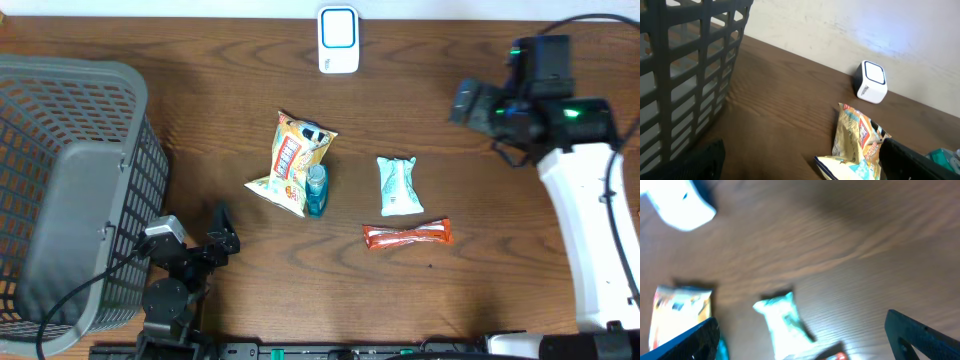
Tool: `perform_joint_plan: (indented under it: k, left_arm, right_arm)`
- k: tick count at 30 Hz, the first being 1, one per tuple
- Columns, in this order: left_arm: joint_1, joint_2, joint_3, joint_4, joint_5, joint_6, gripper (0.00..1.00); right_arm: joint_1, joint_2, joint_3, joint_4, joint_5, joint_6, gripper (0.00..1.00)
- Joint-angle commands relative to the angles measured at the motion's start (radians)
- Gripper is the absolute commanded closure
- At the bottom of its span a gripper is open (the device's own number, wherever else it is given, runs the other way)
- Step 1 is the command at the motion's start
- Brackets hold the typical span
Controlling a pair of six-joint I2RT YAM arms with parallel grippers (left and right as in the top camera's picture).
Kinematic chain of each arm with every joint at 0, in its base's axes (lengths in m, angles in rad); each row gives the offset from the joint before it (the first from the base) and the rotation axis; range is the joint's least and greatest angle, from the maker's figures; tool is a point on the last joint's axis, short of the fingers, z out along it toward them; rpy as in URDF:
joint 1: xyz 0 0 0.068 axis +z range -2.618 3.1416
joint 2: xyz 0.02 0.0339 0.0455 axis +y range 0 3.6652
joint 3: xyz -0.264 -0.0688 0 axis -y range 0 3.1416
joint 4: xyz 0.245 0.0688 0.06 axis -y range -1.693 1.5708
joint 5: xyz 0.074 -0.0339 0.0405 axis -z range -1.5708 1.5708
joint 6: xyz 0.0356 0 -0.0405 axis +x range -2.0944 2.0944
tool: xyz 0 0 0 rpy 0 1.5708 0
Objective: Scan the item barcode
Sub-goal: 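Move the right gripper over the mint-green wrapped pack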
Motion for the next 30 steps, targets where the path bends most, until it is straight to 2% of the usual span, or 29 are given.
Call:
perform_joint_plan:
  k: [1,5,10,18,23,30]
  left_arm:
    - [0.005,-0.003,-0.023,-0.021,-0.013,0.013,0.02]
    - [0.005,-0.003,-0.023,-0.021,-0.013,0.013,0.02]
    - [0.005,-0.003,-0.023,-0.021,-0.013,0.013,0.02]
    - [0.005,-0.003,-0.023,-0.021,-0.013,0.013,0.02]
    - [0.005,-0.003,-0.023,-0.021,-0.013,0.013,0.02]
    - [0.005,-0.003,-0.023,-0.021,-0.013,0.013,0.02]
  right_arm:
    - [0.105,0.049,-0.009,-0.005,-0.017,0.029,0.01]
    - [0.19,0.112,-0.009,0.002,-0.016,-0.029,0.01]
    - [0.241,0.246,-0.009,0.016,-0.013,-0.033,0.01]
    - [0.203,0.409,-0.009,0.005,-0.064,-0.033,0.01]
    - [0.17,0.415,-0.009,-0.027,-0.069,-0.101,0.01]
    - [0.122,0.415,-0.009,-0.072,-0.069,-0.104,0.01]
